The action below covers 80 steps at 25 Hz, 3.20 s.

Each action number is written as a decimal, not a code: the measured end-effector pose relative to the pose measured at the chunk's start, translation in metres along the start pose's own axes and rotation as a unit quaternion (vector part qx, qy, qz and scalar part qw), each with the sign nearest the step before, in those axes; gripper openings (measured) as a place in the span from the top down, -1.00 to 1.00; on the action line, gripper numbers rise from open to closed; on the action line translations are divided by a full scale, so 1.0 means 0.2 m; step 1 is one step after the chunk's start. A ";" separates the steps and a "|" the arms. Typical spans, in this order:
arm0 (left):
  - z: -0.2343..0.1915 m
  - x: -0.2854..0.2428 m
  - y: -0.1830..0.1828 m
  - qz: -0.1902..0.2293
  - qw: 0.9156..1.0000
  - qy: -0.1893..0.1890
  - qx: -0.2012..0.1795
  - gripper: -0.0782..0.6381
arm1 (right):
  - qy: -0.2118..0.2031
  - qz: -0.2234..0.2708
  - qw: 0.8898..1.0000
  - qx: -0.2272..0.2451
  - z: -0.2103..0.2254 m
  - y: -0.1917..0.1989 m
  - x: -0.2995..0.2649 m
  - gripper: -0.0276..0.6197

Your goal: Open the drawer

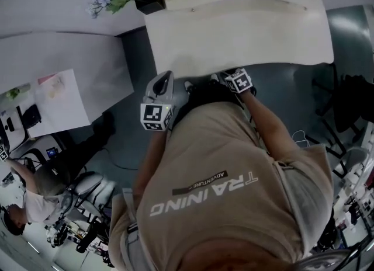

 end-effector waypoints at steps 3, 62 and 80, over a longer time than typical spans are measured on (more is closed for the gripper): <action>0.01 0.02 0.01 0.009 1.000 -0.009 0.009 0.76 | 0.006 0.008 1.000 0.010 -0.01 -0.01 0.00 0.58; 0.47 -0.03 0.08 -0.001 1.000 0.009 -0.006 0.76 | -0.014 -0.013 1.000 -0.008 -0.14 0.41 0.06 0.52; 0.45 0.38 0.25 0.017 0.998 0.056 -0.019 0.76 | 0.043 -0.067 0.996 -0.030 -0.35 0.71 0.18 0.53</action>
Point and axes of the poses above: the fingertips, and each gripper's own axes: x backward along the fingers, z to its right, y out of its underside, the point moved 6 cm from there along x, backward along the fingers, and after that the axes turned 13 degrees about y, right-handed, at the moved point
